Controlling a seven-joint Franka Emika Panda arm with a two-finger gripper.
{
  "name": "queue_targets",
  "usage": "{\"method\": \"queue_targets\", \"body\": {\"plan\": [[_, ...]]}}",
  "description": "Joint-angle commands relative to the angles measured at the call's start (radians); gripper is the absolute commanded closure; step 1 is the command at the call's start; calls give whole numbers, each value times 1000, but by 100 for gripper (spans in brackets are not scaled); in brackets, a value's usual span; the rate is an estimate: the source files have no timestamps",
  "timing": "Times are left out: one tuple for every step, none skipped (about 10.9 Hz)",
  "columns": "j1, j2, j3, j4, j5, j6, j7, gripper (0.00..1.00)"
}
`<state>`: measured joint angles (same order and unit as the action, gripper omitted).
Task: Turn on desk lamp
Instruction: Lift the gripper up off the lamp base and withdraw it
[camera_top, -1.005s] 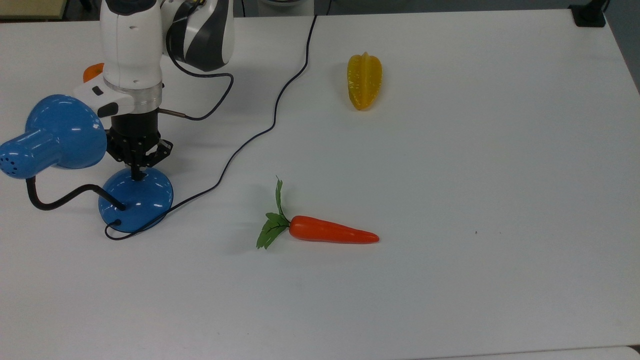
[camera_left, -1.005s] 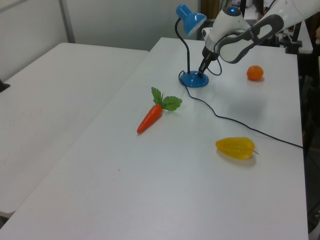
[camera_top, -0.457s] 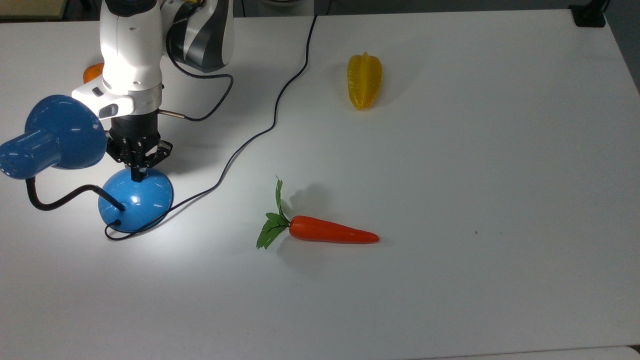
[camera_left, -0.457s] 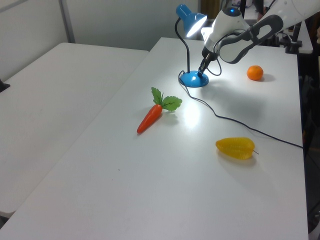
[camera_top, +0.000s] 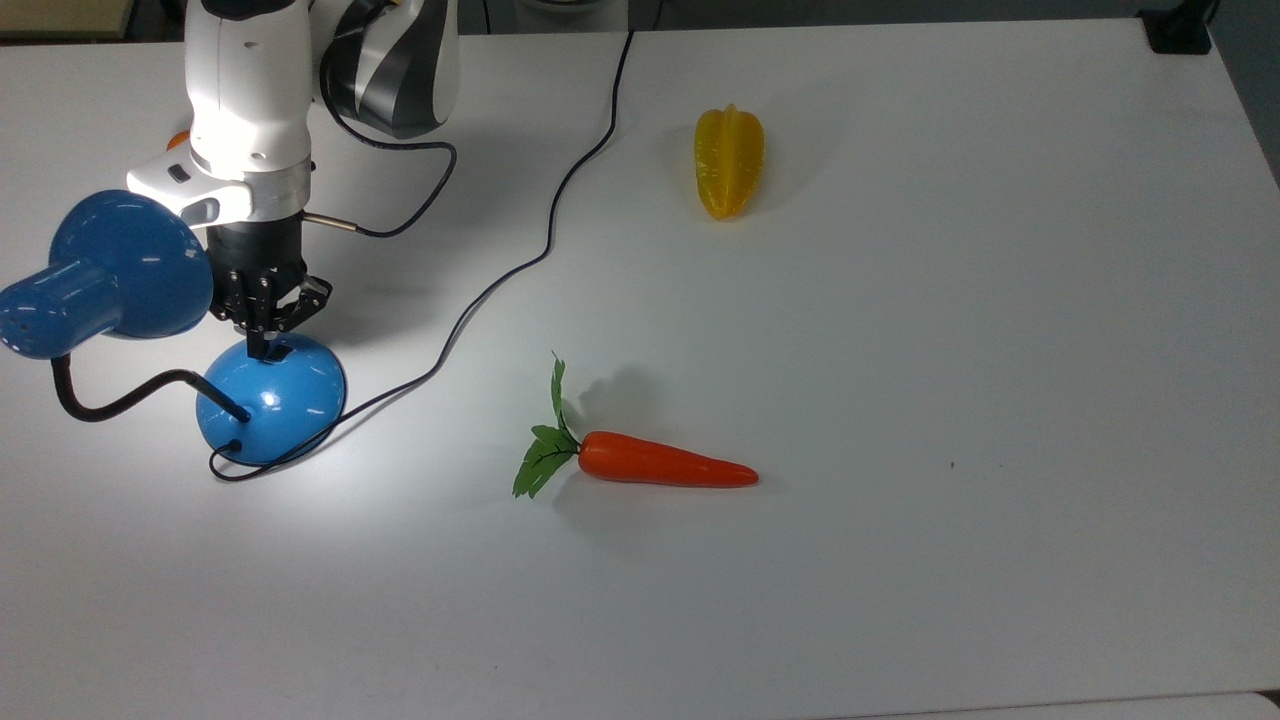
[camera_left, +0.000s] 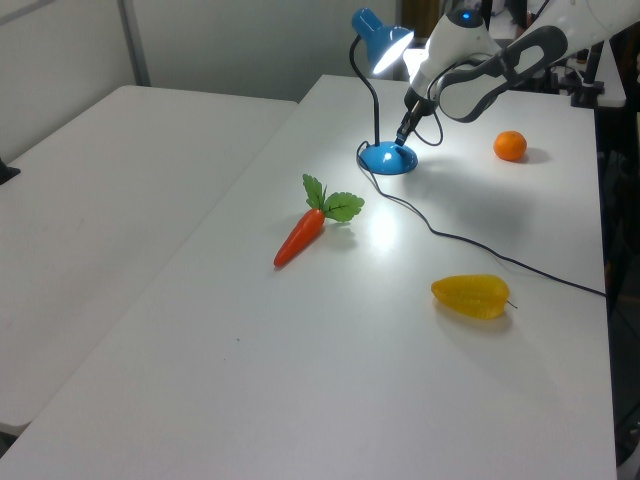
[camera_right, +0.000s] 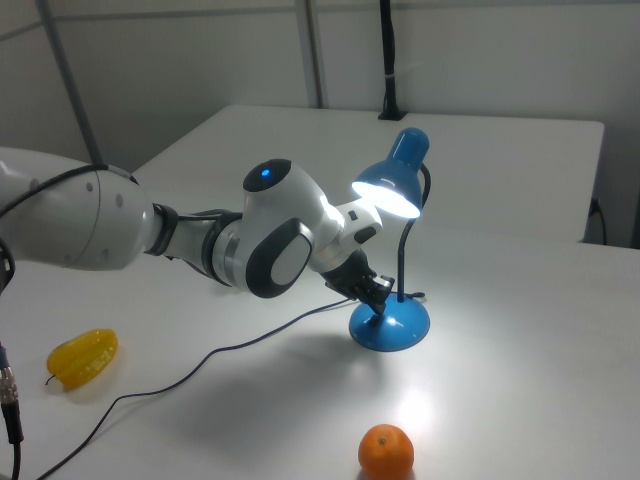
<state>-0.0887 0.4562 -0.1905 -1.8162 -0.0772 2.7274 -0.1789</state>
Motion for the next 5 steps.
{"method": "queue_targets", "body": {"plan": [[15,-66,2,-11,-10,-104,-4,100],[20,-80,5,-11,-6,-150,-2,100],[30,-112,5,-11,-6,-217,-5,100],[36,-146,5,-8,-6,-292,-11,100],[40,-175,5,-8,-6,-354,-13,100]]}}
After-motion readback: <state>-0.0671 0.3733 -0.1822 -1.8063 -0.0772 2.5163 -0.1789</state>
